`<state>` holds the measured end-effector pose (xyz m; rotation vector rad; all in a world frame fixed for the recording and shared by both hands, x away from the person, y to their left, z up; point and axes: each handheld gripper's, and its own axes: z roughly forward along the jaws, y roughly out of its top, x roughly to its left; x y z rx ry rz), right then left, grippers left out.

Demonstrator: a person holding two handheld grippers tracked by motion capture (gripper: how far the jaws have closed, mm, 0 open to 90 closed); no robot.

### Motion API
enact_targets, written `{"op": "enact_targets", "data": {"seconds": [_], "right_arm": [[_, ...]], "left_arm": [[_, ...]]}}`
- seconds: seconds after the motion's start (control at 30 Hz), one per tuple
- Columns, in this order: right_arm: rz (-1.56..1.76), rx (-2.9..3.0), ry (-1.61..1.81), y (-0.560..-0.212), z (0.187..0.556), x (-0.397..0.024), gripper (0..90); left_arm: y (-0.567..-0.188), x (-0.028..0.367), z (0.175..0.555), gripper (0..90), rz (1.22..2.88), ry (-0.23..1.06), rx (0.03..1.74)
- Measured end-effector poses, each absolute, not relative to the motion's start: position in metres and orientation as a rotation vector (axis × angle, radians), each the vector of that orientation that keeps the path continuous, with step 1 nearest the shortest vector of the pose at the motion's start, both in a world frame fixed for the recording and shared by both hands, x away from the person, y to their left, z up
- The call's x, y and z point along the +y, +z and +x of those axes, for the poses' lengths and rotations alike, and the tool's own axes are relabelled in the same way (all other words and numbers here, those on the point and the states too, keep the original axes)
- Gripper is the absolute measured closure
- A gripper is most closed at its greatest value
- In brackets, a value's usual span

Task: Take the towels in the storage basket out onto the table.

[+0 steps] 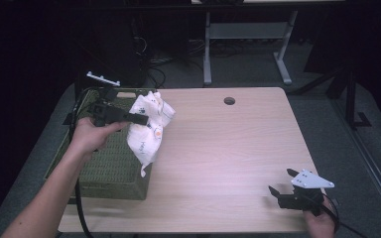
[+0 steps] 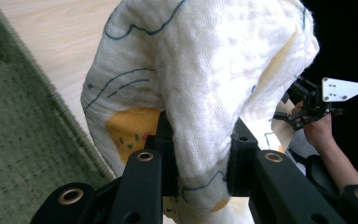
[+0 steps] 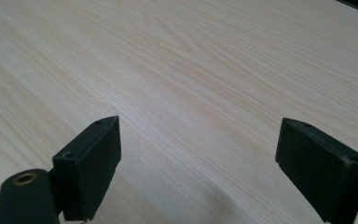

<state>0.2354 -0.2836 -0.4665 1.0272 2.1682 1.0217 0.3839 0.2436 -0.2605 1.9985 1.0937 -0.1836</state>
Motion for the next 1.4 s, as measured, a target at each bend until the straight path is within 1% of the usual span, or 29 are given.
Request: {"op": "enact_targets", "data": {"seconds": [0.6,1.1,1.4], "right_arm": [[1.025,2.160,1.032,-0.465,0.234,-0.285,13.7],[1.025,2.157,1.038,-0.464,0.234,-0.285,13.7],[1.025,2.156,1.043,-0.464,0.234,-0.285,13.7]], "left_arm": [[-0.277,0.193,0.392,71.3,2.061,-0.230,1.042],[-0.299,0.158,0.398,71.3,2.110,-0.265,1.029],[-0.313,0.130,0.397,71.3,2.166,-0.293,0.987]]}}
